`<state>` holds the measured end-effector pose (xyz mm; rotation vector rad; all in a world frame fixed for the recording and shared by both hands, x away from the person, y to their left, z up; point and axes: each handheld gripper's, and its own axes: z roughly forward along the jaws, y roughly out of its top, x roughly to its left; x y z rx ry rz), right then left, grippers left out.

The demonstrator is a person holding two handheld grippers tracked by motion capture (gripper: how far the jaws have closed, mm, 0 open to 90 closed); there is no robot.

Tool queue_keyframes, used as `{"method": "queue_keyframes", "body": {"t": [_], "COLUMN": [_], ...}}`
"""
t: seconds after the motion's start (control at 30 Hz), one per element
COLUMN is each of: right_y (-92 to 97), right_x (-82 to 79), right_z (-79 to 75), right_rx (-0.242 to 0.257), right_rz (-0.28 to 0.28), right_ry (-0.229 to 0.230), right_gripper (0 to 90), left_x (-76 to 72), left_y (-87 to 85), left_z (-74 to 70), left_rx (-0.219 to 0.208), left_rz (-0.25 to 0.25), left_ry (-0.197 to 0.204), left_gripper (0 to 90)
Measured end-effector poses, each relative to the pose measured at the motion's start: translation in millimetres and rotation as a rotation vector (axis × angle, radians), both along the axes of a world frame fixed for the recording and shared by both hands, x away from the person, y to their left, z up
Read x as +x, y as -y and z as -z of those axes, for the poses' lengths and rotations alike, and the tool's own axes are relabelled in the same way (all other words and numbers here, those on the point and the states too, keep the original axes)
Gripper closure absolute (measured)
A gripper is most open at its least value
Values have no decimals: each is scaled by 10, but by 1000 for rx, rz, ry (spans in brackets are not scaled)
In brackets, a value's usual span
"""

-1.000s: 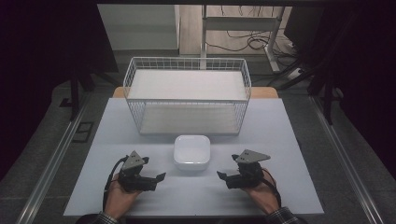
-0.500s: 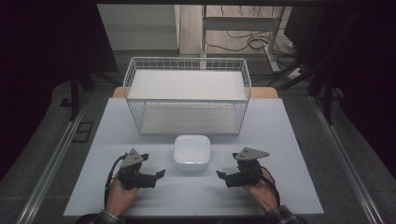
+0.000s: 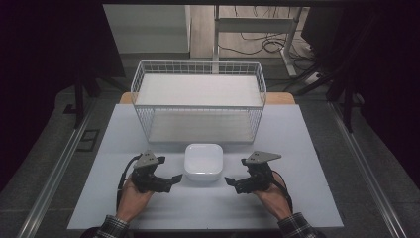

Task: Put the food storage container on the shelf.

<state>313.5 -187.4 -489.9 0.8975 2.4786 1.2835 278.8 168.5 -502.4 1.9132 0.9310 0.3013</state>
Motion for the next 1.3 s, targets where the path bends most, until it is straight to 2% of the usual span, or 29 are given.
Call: {"method": "queue_keyframes", "body": {"t": [0.17,0.3,0.43,0.5,0.6,0.63,0.73,0.8,0.9,0.93,1.03,1.07,1.1,1.13,1.3], "right_y": [-43,-63,-120,-190,-262,-328,-429,-486,-543,-542,-529,-529,-505,-488,-343], "right_x": [70,135,223,280,322,371,462,519,580,584,549,549,496,477,366], "right_z": [-23,-55,-94,-109,-106,-93,-52,-19,21,24,20,20,4,-3,-50], "right_rx": [7,21,1,2,-15,-33,-35,-34,3,12,10,10,11,14,64], "right_rz": [-8,4,20,22,12,14,19,15,-3,-13,-18,-18,-7,-4,41], "right_ry": [-8,-28,-51,-66,-76,-87,-127,-142,-201,-218,-241,-241,-240,-237,-251], "right_gripper": [34,27,6,3,7,34,68,75,119,139,152,152,212,245,496], "left_x": [136,236,395,515,592,662,719,734,742,738,694,694,637,602,455], "left_y": [80,115,171,222,256,284,333,354,338,331,322,322,292,277,208], "left_z": [-13,-56,-107,-98,-75,-42,18,69,112,124,134,134,110,101,36], "left_rx": [28,29,22,24,27,18,13,15,-46,-65,-81,-81,-85,-93,-102], "left_rz": [26,36,51,71,75,84,88,101,136,163,158,158,141,129,84], "left_ry": [-35,-39,-36,-46,-61,-76,-102,-119,-168,-186,-219,-219,-242,-244,-221], "left_gripper": [28,23,28,41,45,46,51,58,81,107,140,158,203,235,470]}}
